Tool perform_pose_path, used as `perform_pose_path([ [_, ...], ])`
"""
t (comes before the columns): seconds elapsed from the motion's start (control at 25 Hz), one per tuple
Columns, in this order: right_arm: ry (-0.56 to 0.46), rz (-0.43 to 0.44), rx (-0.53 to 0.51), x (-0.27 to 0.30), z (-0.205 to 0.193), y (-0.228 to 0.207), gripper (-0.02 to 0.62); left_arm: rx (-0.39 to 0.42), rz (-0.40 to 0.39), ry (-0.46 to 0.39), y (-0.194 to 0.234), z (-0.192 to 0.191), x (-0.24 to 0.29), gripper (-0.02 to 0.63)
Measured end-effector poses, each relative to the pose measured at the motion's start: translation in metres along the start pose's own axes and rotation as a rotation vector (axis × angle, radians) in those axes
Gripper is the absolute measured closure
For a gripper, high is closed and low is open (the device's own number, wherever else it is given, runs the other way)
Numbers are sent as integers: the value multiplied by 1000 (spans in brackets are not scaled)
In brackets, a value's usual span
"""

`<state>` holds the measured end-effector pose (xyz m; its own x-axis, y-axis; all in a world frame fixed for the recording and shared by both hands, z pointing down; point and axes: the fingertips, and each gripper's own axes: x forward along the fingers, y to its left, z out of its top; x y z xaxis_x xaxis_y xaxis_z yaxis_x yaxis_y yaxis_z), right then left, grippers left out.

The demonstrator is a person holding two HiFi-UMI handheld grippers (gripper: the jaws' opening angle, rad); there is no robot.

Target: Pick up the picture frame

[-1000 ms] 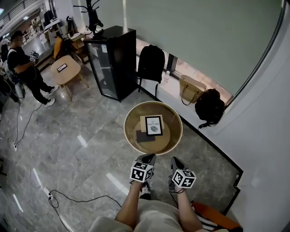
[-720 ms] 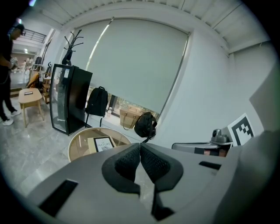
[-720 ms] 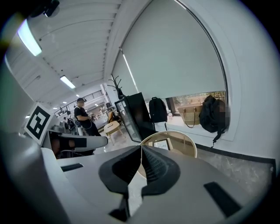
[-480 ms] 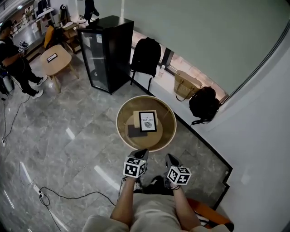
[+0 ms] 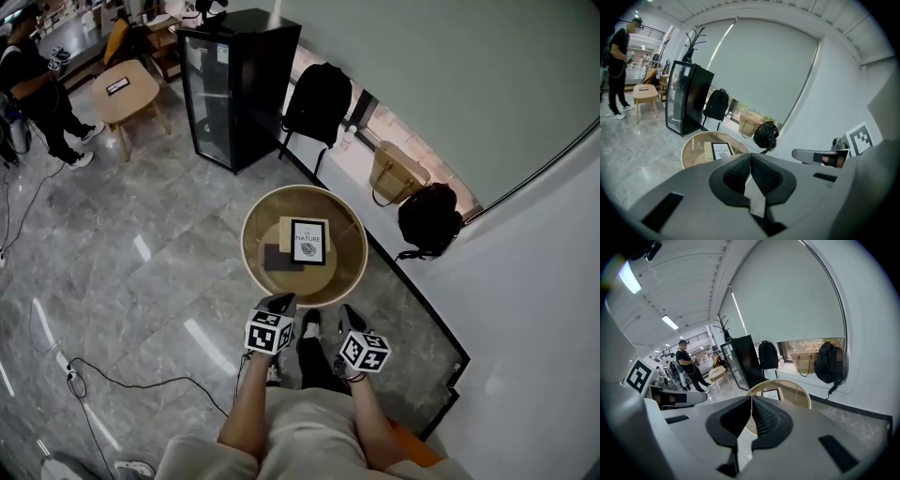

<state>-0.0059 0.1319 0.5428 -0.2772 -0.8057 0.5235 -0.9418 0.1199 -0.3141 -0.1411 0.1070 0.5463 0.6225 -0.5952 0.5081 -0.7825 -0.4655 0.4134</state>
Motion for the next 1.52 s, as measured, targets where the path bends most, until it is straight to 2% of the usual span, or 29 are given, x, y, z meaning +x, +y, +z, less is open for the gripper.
perform_pose_path([
  [0.2,15,37,-4,26,11,-2,561,-23,45,-4,20,13,14,586],
  [0.32,25,56,-17,42,22,-10,561,1,64,17,28,22,33,586],
  [0.44,8,56,6,58,46,-32,561,31,96,38,37,39,58,586],
  [0.64,0,68,56,92,82,-76,561,43,118,3,35,78,102,586],
  [0.76,15,100,84,118,93,-90,561,72,150,-23,36,100,120,586],
  [0.92,42,167,94,153,109,-97,561,97,200,-16,42,120,142,586],
  [1.12,91,251,91,197,117,-101,561,83,263,21,53,120,164,586],
  [1.28,151,302,74,228,112,-115,561,18,310,36,60,111,182,586],
  [1.52,272,298,48,243,75,-134,560,-66,318,82,65,84,188,586],
])
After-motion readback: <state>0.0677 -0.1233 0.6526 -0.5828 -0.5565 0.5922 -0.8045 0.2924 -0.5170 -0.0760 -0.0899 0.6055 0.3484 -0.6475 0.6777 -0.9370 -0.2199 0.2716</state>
